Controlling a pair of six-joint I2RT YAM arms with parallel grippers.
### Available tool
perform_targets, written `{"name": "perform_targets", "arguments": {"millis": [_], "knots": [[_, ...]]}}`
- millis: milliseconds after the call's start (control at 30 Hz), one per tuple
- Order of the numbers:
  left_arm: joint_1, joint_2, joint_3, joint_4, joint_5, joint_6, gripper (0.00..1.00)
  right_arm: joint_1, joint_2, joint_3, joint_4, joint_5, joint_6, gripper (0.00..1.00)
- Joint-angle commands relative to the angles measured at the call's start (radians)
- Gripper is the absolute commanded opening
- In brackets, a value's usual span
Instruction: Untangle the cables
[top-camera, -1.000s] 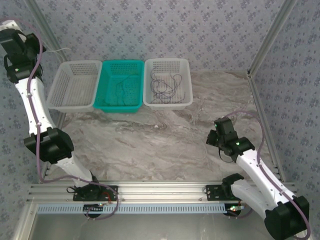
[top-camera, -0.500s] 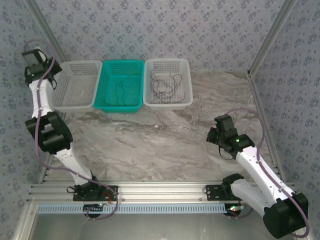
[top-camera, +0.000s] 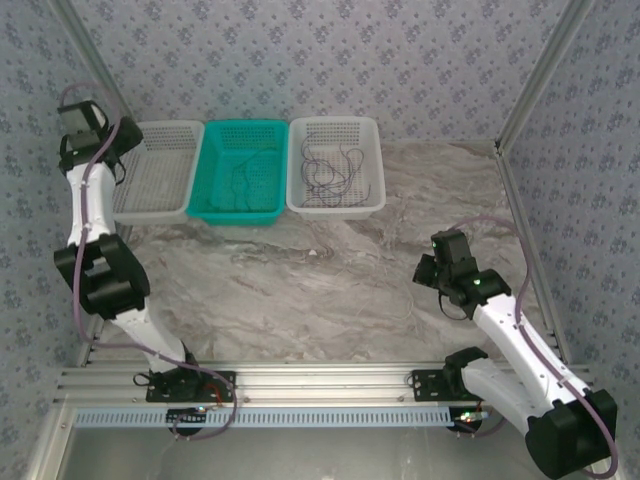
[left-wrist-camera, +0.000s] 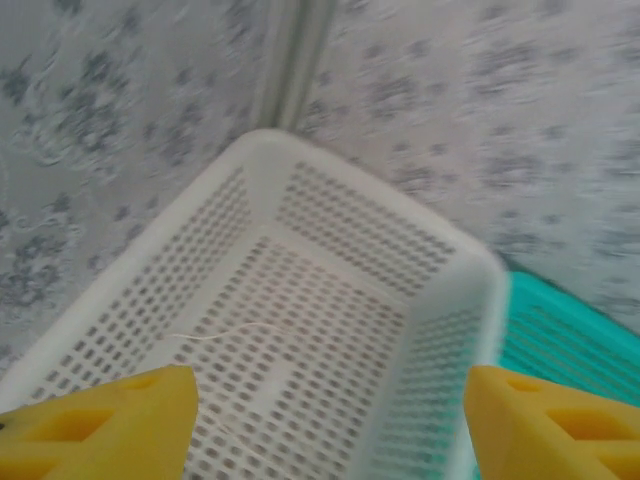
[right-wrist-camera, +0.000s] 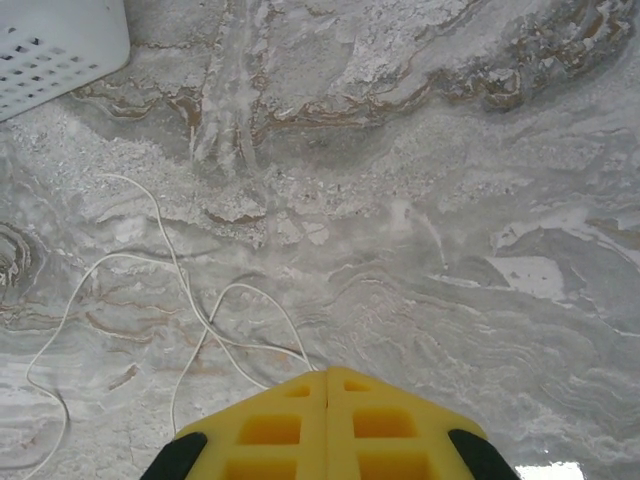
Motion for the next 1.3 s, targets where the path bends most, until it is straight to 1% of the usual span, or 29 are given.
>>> {"name": "perform_targets", "arguments": {"millis": [0, 33, 133, 167, 233, 267, 300, 367, 400, 467, 533, 600, 667, 700, 767, 800, 867, 967, 1067, 1133, 1167, 1267], "knots": [[-0.126, -0.229, -0.074, 0.015, 0.083, 0.0, 0.71, -0.007, 0.014, 0.031, 0.058, -0.048, -0.042, 0.0], [-0.17, -0.273, -0.116, 0.024, 0.113, 0.008, 0.71, -0.007, 0.017, 0.037, 0.067, -0.06, -0.06, 0.0], [-0.345, -0.397, -0.279, 0.089, 0.224, 0.046, 0.73, -0.007, 0.026, 0.069, 0.096, -0.122, -0.129, 0.0], [-0.418, -0.431, -0.341, 0.108, 0.252, 0.067, 0.74, -0.006, 0.032, 0.08, 0.105, -0.145, -0.156, 0.0], [-0.55, -0.473, -0.436, 0.136, 0.271, 0.091, 0.76, -0.002, 0.052, 0.098, 0.109, -0.161, -0.194, 0.0], [-0.609, -0.487, -0.485, 0.154, 0.258, 0.075, 0.76, 0.0, 0.069, 0.104, 0.105, -0.16, -0.207, 0.04], [-0.661, -0.498, -0.538, 0.191, 0.246, 0.034, 0.77, 0.001, 0.093, 0.109, 0.102, -0.164, -0.217, 0.11], [-0.75, -0.507, -0.622, 0.278, 0.237, -0.052, 0.77, 0.007, 0.146, 0.118, 0.106, -0.179, -0.217, 0.2], [-0.802, -0.504, -0.644, 0.291, 0.212, -0.07, 0.77, 0.01, 0.185, 0.121, 0.113, -0.198, -0.214, 0.27], [-0.914, -0.482, -0.65, 0.258, 0.147, -0.059, 0.78, 0.017, 0.252, 0.134, 0.113, -0.216, -0.201, 0.34], [-1.013, -0.442, -0.648, 0.212, 0.093, -0.054, 0.78, 0.029, 0.322, 0.144, 0.103, -0.191, -0.176, 0.41], [-1.092, -0.398, -0.648, 0.163, 0.039, -0.06, 0.78, 0.042, 0.388, 0.144, 0.111, -0.172, -0.17, 0.43], [-1.146, -0.365, -0.653, 0.133, -0.017, -0.058, 0.77, 0.062, 0.452, 0.141, 0.149, -0.16, -0.192, 0.45], [-1.163, -0.352, -0.661, 0.131, -0.036, -0.061, 0.77, 0.073, 0.49, 0.146, 0.168, -0.152, -0.206, 0.45], [-1.173, -0.336, -0.68, 0.14, -0.049, -0.08, 0.78, 0.089, 0.559, 0.161, 0.204, -0.129, -0.228, 0.43], [-1.174, -0.329, -0.688, 0.146, -0.05, -0.088, 0.78, 0.095, 0.595, 0.167, 0.223, -0.112, -0.23, 0.39], [-1.175, -0.322, -0.697, 0.143, -0.056, -0.088, 0.77, 0.1, 0.654, 0.184, 0.254, -0.097, -0.226, 0.27], [-1.175, -0.32, -0.705, 0.12, -0.068, -0.074, 0.78, 0.108, 0.736, 0.22, 0.267, -0.118, -0.222, 0.15], [-1.175, -0.324, -0.712, 0.104, -0.063, -0.06, 0.78, 0.128, 0.757, 0.25, 0.258, -0.12, -0.228, 0.0], [-1.174, -0.323, -0.716, 0.099, -0.022, -0.039, 0.78, 0.142, 0.716, 0.253, 0.248, -0.13, -0.231, 0.0], [-1.174, -0.319, -0.719, 0.103, 0.022, -0.02, 0.78, 0.144, 0.679, 0.248, 0.247, -0.155, -0.231, 0.0], [-1.179, -0.261, -0.708, 0.105, 0.24, 0.043, 0.79, 0.139, 0.556, 0.211, 0.263, -0.263, -0.202, 0.0]]}}
